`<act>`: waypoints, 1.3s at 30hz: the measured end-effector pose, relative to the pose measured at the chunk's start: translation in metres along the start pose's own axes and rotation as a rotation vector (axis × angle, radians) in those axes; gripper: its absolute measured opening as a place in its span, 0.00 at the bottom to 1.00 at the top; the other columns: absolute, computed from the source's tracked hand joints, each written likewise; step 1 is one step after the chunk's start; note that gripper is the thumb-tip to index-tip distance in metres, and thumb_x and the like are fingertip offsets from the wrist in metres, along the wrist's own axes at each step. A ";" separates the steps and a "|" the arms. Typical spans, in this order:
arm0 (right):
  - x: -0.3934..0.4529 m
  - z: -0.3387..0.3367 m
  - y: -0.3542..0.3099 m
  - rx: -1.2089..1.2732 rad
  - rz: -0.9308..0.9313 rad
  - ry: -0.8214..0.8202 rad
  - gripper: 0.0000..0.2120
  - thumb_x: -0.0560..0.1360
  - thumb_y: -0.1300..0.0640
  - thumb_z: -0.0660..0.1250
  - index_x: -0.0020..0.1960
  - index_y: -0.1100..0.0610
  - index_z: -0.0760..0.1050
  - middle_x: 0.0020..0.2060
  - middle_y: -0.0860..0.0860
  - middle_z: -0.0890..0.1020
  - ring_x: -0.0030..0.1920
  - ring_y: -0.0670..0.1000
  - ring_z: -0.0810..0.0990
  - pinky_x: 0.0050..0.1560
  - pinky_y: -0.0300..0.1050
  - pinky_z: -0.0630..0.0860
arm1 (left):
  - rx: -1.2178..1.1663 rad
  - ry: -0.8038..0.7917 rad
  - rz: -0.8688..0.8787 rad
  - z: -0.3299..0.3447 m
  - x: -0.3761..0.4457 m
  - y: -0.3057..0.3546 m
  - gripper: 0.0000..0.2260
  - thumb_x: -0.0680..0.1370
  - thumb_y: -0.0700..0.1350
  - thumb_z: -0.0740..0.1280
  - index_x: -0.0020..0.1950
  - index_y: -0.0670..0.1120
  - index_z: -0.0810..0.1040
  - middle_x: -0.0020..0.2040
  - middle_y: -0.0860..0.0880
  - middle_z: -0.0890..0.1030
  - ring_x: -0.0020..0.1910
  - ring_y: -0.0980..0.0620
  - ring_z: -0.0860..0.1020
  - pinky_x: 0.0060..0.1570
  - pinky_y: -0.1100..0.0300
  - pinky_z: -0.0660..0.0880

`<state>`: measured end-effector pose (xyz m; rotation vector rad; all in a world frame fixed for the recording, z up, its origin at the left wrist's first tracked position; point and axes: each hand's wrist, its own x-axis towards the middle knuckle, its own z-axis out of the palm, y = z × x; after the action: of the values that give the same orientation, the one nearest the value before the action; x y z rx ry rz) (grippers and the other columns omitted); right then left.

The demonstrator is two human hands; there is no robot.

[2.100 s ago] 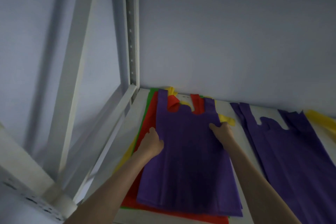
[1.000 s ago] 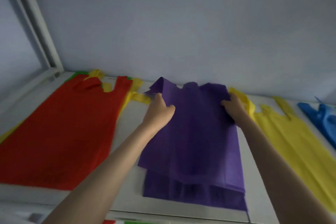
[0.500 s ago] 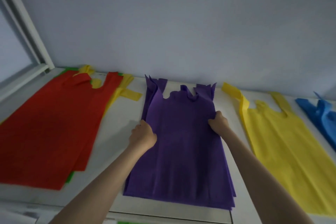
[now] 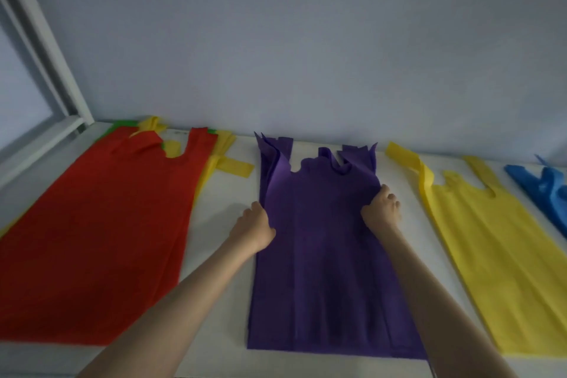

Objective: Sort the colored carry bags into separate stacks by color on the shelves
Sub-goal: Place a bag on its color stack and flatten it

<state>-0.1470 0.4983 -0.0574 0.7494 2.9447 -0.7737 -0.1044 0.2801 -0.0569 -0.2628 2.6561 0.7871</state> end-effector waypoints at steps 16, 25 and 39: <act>-0.094 0.043 -0.137 -0.059 -0.298 -0.004 0.17 0.78 0.65 0.54 0.64 0.62 0.71 0.63 0.59 0.72 0.65 0.60 0.68 0.62 0.53 0.68 | 0.119 0.132 0.204 -0.093 -0.004 -0.081 0.19 0.78 0.40 0.62 0.68 0.38 0.65 0.66 0.37 0.70 0.66 0.40 0.71 0.63 0.52 0.69; -0.131 0.124 -0.264 -0.033 -0.406 -0.173 0.15 0.77 0.63 0.55 0.61 0.66 0.73 0.61 0.65 0.76 0.64 0.62 0.73 0.61 0.50 0.71 | 0.171 0.291 -0.145 -0.181 -0.016 -0.223 0.21 0.79 0.45 0.62 0.69 0.38 0.64 0.67 0.37 0.68 0.68 0.38 0.68 0.65 0.49 0.68; -0.140 0.179 -0.279 -0.111 -0.036 -0.120 0.31 0.76 0.53 0.63 0.72 0.66 0.57 0.70 0.64 0.63 0.72 0.63 0.60 0.70 0.52 0.60 | 0.088 0.211 -0.161 -0.194 -0.006 -0.296 0.20 0.81 0.49 0.60 0.67 0.37 0.64 0.68 0.39 0.65 0.69 0.41 0.65 0.63 0.50 0.68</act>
<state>-0.1686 0.1389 -0.0684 0.6221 2.8727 -0.6275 -0.0730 -0.0725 -0.0480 -0.5561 2.8116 0.6198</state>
